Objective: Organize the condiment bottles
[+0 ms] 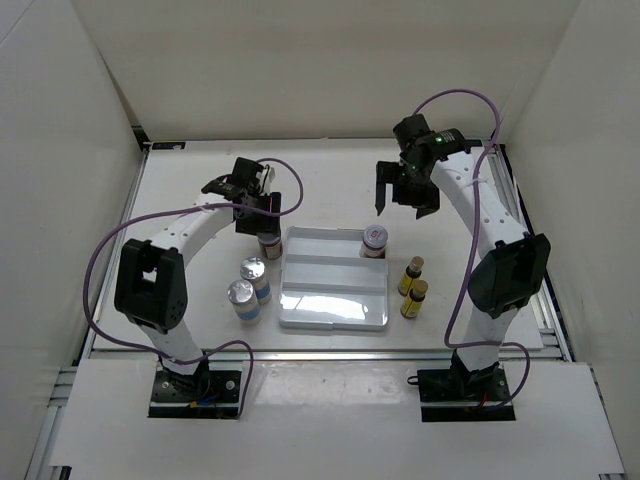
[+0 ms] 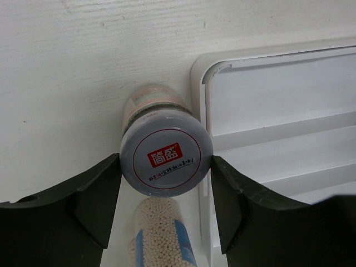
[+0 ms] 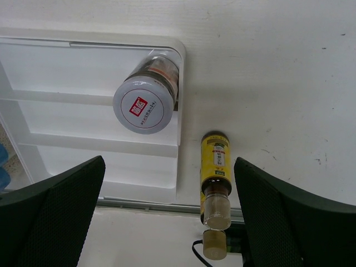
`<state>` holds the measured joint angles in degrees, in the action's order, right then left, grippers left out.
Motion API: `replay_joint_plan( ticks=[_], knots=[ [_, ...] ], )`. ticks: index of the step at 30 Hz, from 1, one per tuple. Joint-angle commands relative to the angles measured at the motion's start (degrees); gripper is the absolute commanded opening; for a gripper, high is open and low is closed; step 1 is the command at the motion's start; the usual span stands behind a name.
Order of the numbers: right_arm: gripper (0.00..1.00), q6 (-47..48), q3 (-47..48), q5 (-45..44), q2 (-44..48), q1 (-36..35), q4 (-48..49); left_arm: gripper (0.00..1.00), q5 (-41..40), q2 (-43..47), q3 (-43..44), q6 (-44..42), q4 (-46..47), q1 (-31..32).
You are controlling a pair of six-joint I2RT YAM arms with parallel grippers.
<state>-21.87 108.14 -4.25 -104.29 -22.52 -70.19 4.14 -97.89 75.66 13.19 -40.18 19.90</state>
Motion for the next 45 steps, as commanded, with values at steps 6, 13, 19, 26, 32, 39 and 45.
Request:
replay_joint_plan(
  ticks=[6, 13, 19, 26, 32, 39, 45],
  knots=[
    [1.00, -0.6, -1.3, 1.5, 2.3, 0.2, 0.2, 0.33, -4.5, 3.5, 8.6, -0.1, -0.4, 0.2],
    [1.00, -1.2, -1.4, 2.7, 2.3, 0.2, 0.2, 0.24, -5.1, 6.6, 9.9, -0.1, -1.6, 0.7],
    [1.00, -1.2, -2.5, 2.7, 2.9, 0.2, 0.2, 0.20, -4.6, 7.7, 11.8, 0.5, -1.6, 4.2],
    [1.00, -1.7, -3.6, 2.7, 3.9, -0.9, -0.3, 0.55, -7.0, 5.8, 13.1, 0.5, -2.1, 7.3],
    [1.00, -2.2, -4.9, 2.1, 5.0, -0.9, -0.3, 0.93, -8.2, 5.8, 9.0, -0.1, -2.1, 7.3],
    [1.00, -2.2, -5.4, 1.5, 5.0, -0.9, -0.3, 1.00, -7.8, 7.4, 5.6, 5.3, -3.1, 3.9],
    [1.00, -1.7, -5.4, 1.5, 4.4, -0.9, -0.3, 1.00, -3.4, 9.0, 2.0, 11.4, -5.7, -2.0]
  ],
)
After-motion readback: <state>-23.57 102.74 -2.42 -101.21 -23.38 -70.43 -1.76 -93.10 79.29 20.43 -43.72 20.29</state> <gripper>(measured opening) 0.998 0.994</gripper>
